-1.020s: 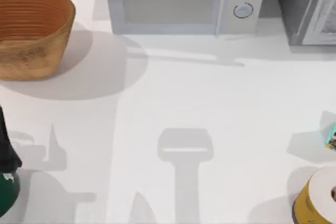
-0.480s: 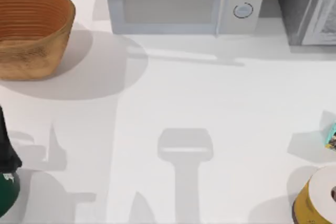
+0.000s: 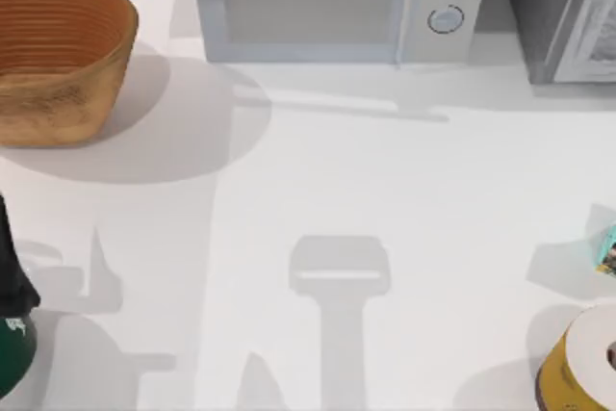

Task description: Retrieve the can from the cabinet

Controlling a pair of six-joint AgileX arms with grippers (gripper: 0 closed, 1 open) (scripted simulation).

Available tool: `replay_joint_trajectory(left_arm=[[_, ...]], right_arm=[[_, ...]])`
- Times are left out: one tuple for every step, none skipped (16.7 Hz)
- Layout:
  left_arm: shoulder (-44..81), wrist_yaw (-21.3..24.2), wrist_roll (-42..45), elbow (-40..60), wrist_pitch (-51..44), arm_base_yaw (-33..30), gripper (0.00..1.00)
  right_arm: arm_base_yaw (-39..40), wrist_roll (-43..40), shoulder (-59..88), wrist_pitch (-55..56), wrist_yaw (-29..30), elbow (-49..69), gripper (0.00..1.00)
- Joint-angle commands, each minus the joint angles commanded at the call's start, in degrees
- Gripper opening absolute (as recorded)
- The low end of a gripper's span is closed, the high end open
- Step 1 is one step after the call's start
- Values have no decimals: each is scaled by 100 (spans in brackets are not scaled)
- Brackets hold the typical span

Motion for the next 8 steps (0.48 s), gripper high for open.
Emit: replay_joint_trajectory(left_arm=[[0,0,0,0,0,0,100],[0,0,0,0,0,0,100],[0,0,0,0,0,0,100],[0,0,0,0,0,0,100],[0,0,0,0,0,0,100],[0,0,0,0,0,0,100],[0,0,0,0,0,0,100],[0,0,0,0,0,0,100]], right_arm=[[0,0,0,0,0,0,0],[0,0,0,0,0,0,8],[0,0,0,0,0,0,15],[0,0,0,0,0,0,23],[0,0,0,0,0,0,30],[0,0,0,0,0,0,38],[0,0,0,0,0,0,45],[0,0,0,0,0,0,53]])
